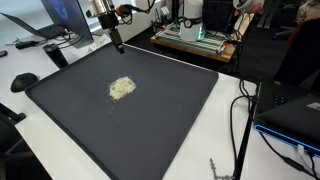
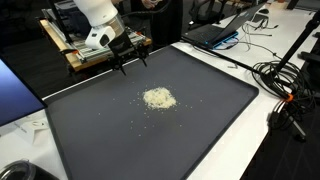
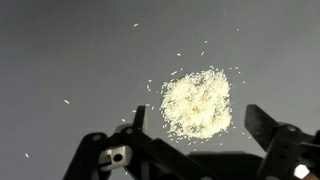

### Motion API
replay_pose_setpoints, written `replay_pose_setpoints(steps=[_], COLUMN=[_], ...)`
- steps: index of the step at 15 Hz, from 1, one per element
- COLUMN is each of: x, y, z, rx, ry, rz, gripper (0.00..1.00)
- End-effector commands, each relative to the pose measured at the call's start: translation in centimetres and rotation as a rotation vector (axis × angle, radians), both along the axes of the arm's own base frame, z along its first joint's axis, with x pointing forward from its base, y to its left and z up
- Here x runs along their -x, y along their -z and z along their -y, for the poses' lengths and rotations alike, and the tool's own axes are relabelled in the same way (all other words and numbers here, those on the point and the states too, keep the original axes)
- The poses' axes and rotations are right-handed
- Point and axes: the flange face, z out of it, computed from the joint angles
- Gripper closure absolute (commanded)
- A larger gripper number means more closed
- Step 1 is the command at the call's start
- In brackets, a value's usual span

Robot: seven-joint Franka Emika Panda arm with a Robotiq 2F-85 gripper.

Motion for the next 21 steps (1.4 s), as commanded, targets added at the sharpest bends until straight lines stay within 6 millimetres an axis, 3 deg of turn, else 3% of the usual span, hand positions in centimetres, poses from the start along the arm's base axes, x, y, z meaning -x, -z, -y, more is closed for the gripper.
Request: replay_pose_setpoints(steps=[1,8,12,15,21], x=[-3.1,-8.2,-11.9,-14.9,-20.0], y=[1.1,0.6,-0.6,-1.3,-1.1], z=[3.6,9.2,10.7,10.1,6.3], rx=[-0.054,-0.126,-0.142,-0.131,-0.068], ry=[-0.042,-0.087,-0.121,-0.166,-0.286], rz=[-0.023,-0.073,-0.069,-0.07,-0.113], gripper=[0.0,0.0,0.0,0.0,0.0])
